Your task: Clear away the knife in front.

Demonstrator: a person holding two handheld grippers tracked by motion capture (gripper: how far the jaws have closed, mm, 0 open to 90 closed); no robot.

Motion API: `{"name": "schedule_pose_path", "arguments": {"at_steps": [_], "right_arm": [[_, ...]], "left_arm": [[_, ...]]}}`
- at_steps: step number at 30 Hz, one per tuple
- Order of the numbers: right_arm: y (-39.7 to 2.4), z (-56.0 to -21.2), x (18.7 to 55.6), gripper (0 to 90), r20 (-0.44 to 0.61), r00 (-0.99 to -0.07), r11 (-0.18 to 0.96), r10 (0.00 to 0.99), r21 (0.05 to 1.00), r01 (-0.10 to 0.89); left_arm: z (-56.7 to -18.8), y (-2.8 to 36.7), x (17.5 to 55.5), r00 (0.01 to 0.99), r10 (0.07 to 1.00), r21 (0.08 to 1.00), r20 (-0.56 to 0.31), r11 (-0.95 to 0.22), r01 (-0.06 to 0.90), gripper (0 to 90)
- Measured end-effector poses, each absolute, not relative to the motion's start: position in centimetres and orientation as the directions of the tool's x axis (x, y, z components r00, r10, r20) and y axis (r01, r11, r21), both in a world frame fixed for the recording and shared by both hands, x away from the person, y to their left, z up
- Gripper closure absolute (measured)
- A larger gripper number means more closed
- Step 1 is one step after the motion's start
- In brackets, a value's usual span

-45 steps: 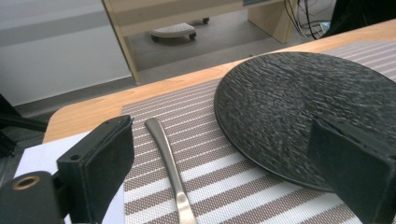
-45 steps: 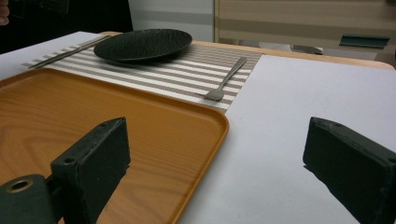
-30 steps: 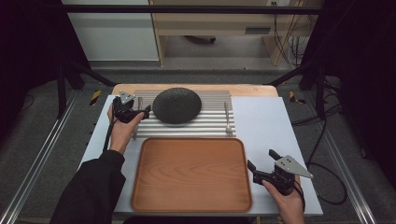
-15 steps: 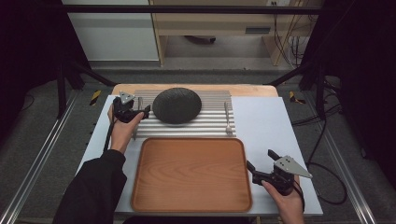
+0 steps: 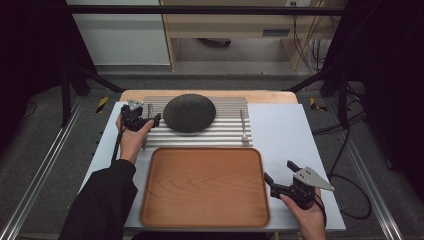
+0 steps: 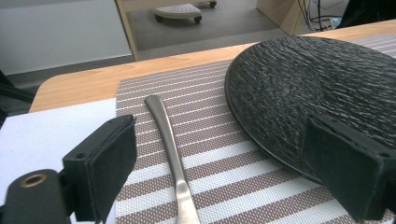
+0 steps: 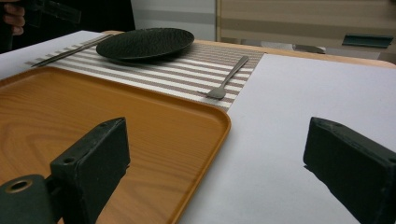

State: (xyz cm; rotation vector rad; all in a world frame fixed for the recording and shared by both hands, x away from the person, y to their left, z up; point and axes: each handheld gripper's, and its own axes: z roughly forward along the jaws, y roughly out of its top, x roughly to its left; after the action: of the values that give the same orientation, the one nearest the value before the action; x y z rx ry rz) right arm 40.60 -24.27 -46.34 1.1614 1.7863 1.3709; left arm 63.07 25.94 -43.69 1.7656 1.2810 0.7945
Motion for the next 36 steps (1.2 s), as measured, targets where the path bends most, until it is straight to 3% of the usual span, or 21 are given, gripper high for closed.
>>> {"name": "schedule_pose_path", "arguments": {"at_steps": [29,36], "right_arm": [[-24.4,-46.4,40.6,6.9,0.049,-0.444,0.086,0.895,0.956,0.279],[-24.4,-46.4,40.6,6.8,0.050,-0.446,0.085,0.894,0.956,0.279]], "left_arm": [[-45.1,25.9,63.6,0.283,0.957,0.813,0.071,-0.220,0.540,11.1],[-45.3,26.1,63.7,0.284,0.958,0.800,0.046,-0.205,0.563,10.5]]}}
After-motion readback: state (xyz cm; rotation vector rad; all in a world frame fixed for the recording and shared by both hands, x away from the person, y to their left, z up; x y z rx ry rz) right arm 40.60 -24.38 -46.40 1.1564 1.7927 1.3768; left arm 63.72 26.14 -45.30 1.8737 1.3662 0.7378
